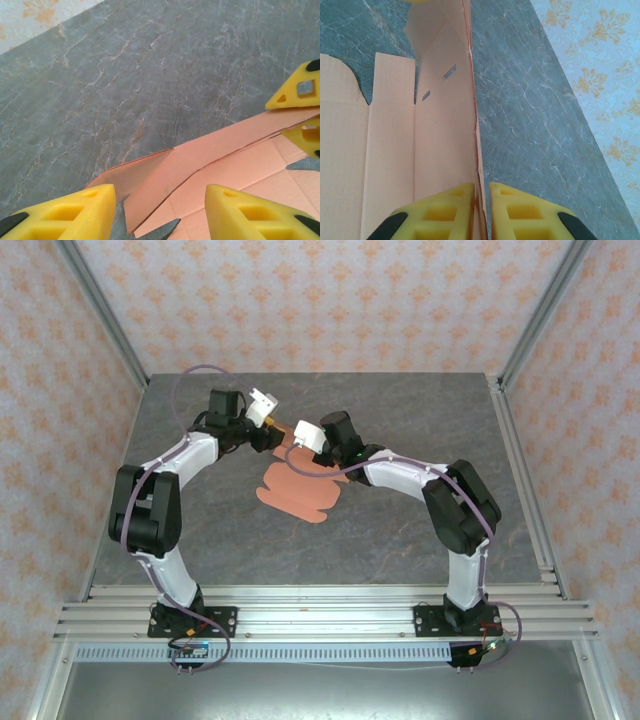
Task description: Fold the paper box
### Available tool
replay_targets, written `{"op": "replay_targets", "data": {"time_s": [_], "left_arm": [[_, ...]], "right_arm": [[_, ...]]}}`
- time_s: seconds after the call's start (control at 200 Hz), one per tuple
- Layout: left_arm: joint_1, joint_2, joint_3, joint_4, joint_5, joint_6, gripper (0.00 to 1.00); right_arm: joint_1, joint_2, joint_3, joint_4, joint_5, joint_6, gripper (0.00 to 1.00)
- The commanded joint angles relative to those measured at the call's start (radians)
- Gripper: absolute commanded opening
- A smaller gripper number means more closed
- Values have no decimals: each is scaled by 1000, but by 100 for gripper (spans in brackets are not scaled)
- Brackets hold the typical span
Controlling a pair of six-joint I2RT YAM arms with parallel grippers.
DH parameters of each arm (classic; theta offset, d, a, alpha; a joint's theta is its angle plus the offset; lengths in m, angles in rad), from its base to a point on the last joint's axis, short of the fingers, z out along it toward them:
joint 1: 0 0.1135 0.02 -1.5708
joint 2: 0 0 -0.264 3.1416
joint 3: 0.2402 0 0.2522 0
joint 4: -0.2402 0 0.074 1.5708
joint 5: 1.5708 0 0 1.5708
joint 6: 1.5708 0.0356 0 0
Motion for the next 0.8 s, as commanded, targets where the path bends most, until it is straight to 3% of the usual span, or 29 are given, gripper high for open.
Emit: {"op": "replay_targets", "data": {"time_s": [0.0,0.2,0.35,0.586,0.716,0.796], "left_arm": [[-28,24,46,-65,-32,54,51],[-43,36,55,-28,-126,21,43],[-59,27,41,10,-170,-5,20],[-77,3,-22,104,-223,-59,0],[-81,-37,-99,226,-272,-136,0],[-91,-68,-151,297,-304,-173,0]], "right_arm": [[5,-16,23,2,-4,2,16],[5,-14,23,-1,1,1,16],[5,-11,22,4,8,6,16],[5,-9,21,18,41,29,17],[5,-12,23,17,70,47,19],[5,-18,21,15,75,63,27]]}}
